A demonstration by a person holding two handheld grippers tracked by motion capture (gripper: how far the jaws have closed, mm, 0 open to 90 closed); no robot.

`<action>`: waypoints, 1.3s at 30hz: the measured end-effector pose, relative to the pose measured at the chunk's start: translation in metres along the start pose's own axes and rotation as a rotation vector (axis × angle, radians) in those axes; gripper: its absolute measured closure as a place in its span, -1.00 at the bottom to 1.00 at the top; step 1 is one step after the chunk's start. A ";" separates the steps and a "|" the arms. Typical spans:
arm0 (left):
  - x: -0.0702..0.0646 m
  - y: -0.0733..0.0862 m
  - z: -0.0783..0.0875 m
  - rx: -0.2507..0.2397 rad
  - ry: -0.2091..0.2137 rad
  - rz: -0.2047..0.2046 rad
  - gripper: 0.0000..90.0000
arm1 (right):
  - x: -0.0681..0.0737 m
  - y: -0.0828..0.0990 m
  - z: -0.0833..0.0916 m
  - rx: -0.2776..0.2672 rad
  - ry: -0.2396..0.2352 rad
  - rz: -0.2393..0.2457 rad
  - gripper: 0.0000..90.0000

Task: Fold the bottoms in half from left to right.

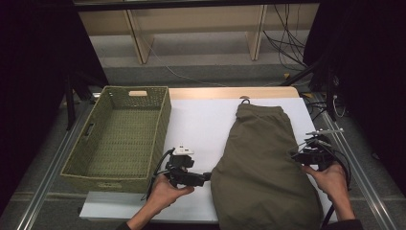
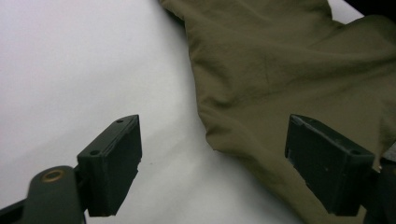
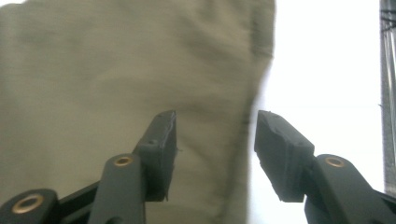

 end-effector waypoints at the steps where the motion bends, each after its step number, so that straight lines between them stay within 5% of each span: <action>1: 0.000 -0.001 -0.002 0.007 -0.002 -0.004 -0.59 | -0.003 0.002 -0.002 0.010 -0.010 -0.003 0.19; 5: 0.000 -0.006 -0.012 0.016 -0.006 -0.001 -0.59 | -0.009 0.010 -0.018 0.068 -0.018 0.002 0.40; 9: -0.003 -0.010 -0.021 0.024 -0.020 -0.025 -0.59 | -0.017 0.008 -0.029 0.086 -0.030 0.003 0.95; 11: -0.003 -0.014 -0.025 0.026 -0.028 -0.036 -0.59 | -0.019 0.005 -0.029 0.086 -0.042 0.005 0.98; 16: -0.006 -0.022 -0.033 0.024 -0.028 -0.036 -0.59 | -0.033 -0.011 -0.019 0.054 0.054 0.015 0.99; 18: -0.008 -0.023 -0.036 0.032 -0.025 -0.044 -0.59 | -0.035 -0.014 -0.017 0.033 0.056 0.000 0.98; 20: -0.010 -0.024 -0.039 0.039 -0.019 -0.048 -0.59 | -0.036 -0.011 -0.021 0.053 0.058 0.010 0.96; 22: -0.012 -0.024 -0.042 0.051 -0.019 -0.060 -0.58 | -0.035 -0.008 -0.025 0.057 0.053 -0.009 0.64; 26: -0.020 -0.021 -0.050 0.086 -0.002 -0.076 -0.57 | -0.028 -0.005 -0.015 0.021 0.034 -0.034 0.31; 32: -0.025 -0.010 -0.066 0.171 0.015 -0.092 -0.47 | -0.021 0.020 -0.007 0.052 0.019 -0.071 0.07; 35: -0.029 -0.002 -0.069 0.201 0.052 -0.108 -0.20 | -0.024 0.029 -0.009 0.080 0.029 -0.083 0.10; 39: -0.033 0.002 -0.070 0.193 0.079 -0.113 0.51 | -0.030 0.039 -0.018 0.126 0.019 -0.094 0.13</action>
Point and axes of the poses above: each handheld gripper's, and its own axes: z roughly backward along the jaws, y roughly out of its underside, x roughly to its left, the point moved 8 cm from there along -z, roughly forward along the jaws, and after that the axes turned 13 degrees about -y, right-handed, at the moved point
